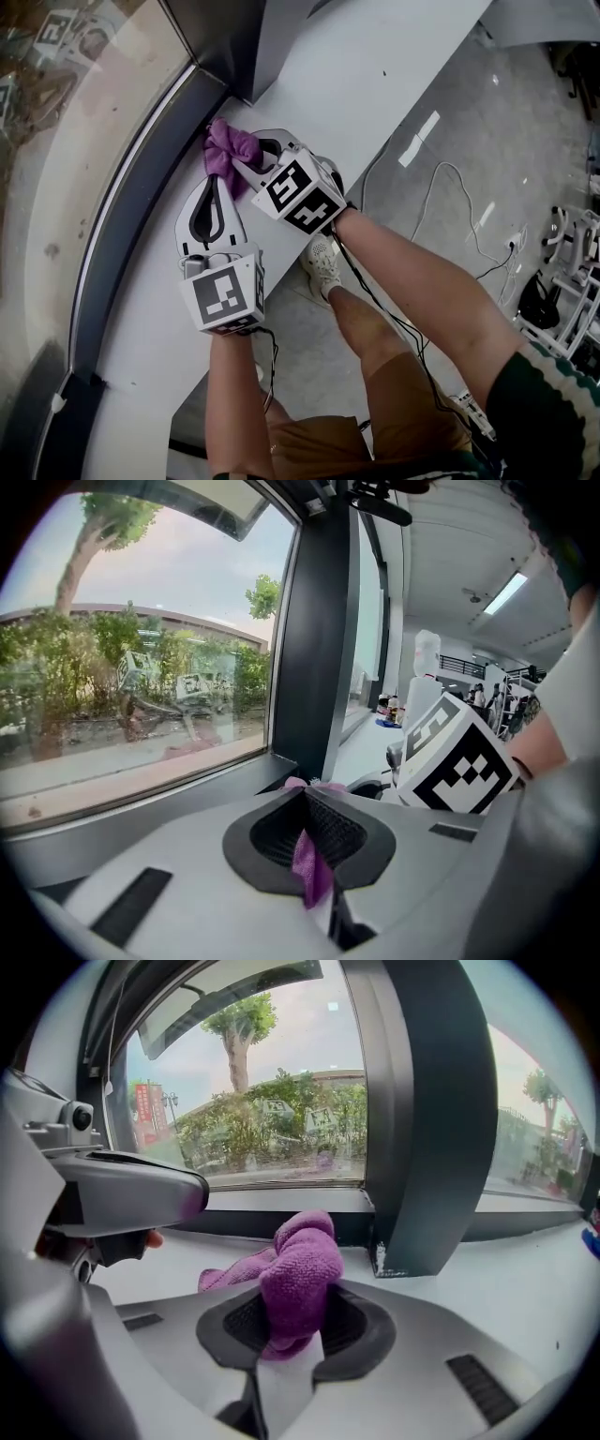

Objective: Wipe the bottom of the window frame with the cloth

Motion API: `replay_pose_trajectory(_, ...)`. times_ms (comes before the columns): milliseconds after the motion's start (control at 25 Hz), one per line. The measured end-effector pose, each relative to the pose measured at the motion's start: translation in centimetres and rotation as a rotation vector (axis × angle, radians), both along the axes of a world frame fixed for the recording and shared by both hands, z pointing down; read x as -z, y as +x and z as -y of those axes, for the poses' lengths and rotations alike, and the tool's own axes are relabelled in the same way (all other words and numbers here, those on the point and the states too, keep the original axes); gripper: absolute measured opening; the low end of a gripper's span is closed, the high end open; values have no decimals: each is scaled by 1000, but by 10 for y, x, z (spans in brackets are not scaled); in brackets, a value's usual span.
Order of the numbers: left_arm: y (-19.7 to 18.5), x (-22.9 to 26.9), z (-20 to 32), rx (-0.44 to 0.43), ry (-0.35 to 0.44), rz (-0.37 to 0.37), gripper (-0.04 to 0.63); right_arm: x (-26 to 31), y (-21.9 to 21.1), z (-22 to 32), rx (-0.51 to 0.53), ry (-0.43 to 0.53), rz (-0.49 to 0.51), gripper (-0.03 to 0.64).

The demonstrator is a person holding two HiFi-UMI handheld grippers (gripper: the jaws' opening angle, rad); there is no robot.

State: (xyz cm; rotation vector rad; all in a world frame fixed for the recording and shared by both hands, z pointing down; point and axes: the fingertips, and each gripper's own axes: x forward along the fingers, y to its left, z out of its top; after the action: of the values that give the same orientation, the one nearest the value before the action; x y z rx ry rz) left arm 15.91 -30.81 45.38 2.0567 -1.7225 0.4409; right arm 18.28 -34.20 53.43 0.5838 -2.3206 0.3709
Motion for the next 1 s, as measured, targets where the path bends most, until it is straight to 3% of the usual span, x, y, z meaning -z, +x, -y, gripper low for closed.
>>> replay_pose_trajectory(360,-1,-5,-5,-16,-20,25,6,-3,7,17,-62,28,-33,102)
replay_pose_trajectory(760,3,-6,-3,-18,-15,50,6,-10,8,7,-32,3,-28,101)
replay_pose_trajectory(1000,23,-3,-8,-24,-20,29,6,-11,30,-5,-28,-13,-35,101)
